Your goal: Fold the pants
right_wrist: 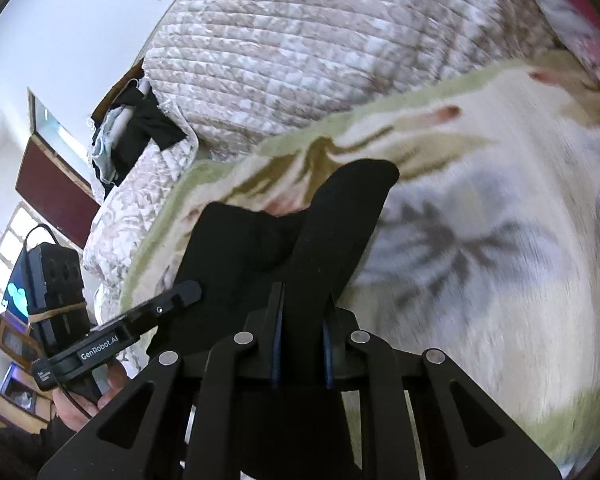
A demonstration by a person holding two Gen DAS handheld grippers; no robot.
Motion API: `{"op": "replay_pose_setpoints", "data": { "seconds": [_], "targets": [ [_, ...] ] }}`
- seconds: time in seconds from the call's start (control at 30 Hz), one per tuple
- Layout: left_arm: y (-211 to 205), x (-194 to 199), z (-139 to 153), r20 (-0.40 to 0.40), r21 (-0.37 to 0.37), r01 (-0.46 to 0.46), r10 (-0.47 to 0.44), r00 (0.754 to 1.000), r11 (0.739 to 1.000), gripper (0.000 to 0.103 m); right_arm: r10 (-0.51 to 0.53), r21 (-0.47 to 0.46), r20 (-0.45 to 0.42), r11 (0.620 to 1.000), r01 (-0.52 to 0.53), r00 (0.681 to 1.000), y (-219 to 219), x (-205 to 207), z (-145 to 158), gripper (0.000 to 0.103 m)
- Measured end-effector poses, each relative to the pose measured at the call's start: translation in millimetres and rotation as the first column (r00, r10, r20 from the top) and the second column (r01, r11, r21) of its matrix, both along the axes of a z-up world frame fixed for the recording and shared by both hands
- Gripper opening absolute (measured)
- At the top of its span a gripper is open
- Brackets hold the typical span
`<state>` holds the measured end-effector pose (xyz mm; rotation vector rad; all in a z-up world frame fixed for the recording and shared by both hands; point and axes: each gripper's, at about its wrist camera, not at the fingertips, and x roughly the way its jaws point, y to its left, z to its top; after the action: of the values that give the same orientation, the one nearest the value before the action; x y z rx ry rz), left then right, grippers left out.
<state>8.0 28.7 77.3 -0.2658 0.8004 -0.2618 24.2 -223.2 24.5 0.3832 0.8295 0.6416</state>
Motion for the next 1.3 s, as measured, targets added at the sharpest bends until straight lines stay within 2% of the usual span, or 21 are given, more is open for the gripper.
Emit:
{"op": "replay_pose_setpoints", "data": {
  "seconds": [0.17,0.3,0.37,0.47,0.57,0.7,0.83,0.97,1.07,1.1,1.2,1.27,1.3],
  "targets": [
    [15.9,46.1,13.7,0.046,0.046,-0.007,0.005,0.999,0.999,0.022,0.011,-0.031,0.049,0.999,-0.010,0.999,21.1,42.1,20.3,0.015],
    [31.3,80.0,-0.3,0.038,0.040,-0.035,0.033,0.999,0.999,0.023,0.012,-0.052,0.034,0.999,-0.010,0.999,32.9,82.7,13.3,0.015],
    [36.1,94.1,-17.4,0.008,0.056,-0.038,0.038,0.999,0.998,0.025,0.017,-0.078,0.016,0.997,-0.015,1.000,36.6,98.2,1.5,0.019],
    [44.3,106.5,-50.1,-0.094,0.144,-0.103,0.117,0.989,0.984,0.031,-0.058,-0.160,-0.028,0.986,0.053,0.998,31.5,110.2,-18.0,0.026],
    [56.3,101.1,-49.9,-0.092,0.128,-0.136,0.149,0.985,0.982,0.030,-0.083,-0.181,0.011,0.980,0.083,0.997,22.4,105.9,-11.2,0.026],
    [58.6,80.2,-26.9,-0.004,0.157,-0.188,0.191,0.982,0.970,0.030,-0.080,-0.220,0.085,0.971,0.097,0.993,23.6,89.0,4.2,0.026],
    [42.3,58.6,-18.0,0.040,0.169,-0.154,0.149,0.988,0.974,0.030,-0.033,-0.282,0.108,0.957,0.062,0.994,37.2,67.8,5.1,0.026],
    [24.4,43.0,-27.7,0.015,0.182,-0.099,0.098,0.995,0.978,0.031,0.005,-0.330,0.101,0.944,0.029,0.995,49.3,44.8,-2.6,0.026],
    [16.3,37.6,-49.1,-0.039,0.246,-0.082,0.095,0.995,0.966,0.035,0.040,-0.394,0.046,0.919,-0.019,0.998,58.6,38.0,-26.0,0.026],
    [16.1,35.7,-53.0,-0.048,0.248,-0.081,0.096,0.994,0.965,0.036,0.044,-0.413,0.031,0.910,-0.028,0.999,60.4,37.6,-34.0,0.026],
    [17.9,30.0,-46.3,-0.038,0.238,-0.109,0.121,0.992,0.965,0.037,0.039,-0.411,0.060,0.911,-0.010,0.997,58.0,32.0,-26.4,0.026],
    [18.7,20.5,-41.8,-0.029,0.237,-0.145,0.157,0.987,0.961,0.037,0.025,-0.387,0.082,0.922,0.009,0.996,52.6,24.8,-19.2,0.032],
    [18.2,15.4,-42.1,-0.028,0.233,-0.153,0.164,0.986,0.960,0.037,0.017,-0.372,0.089,0.928,0.017,0.996,49.5,19.4,-17.6,0.040]
  ]
}}
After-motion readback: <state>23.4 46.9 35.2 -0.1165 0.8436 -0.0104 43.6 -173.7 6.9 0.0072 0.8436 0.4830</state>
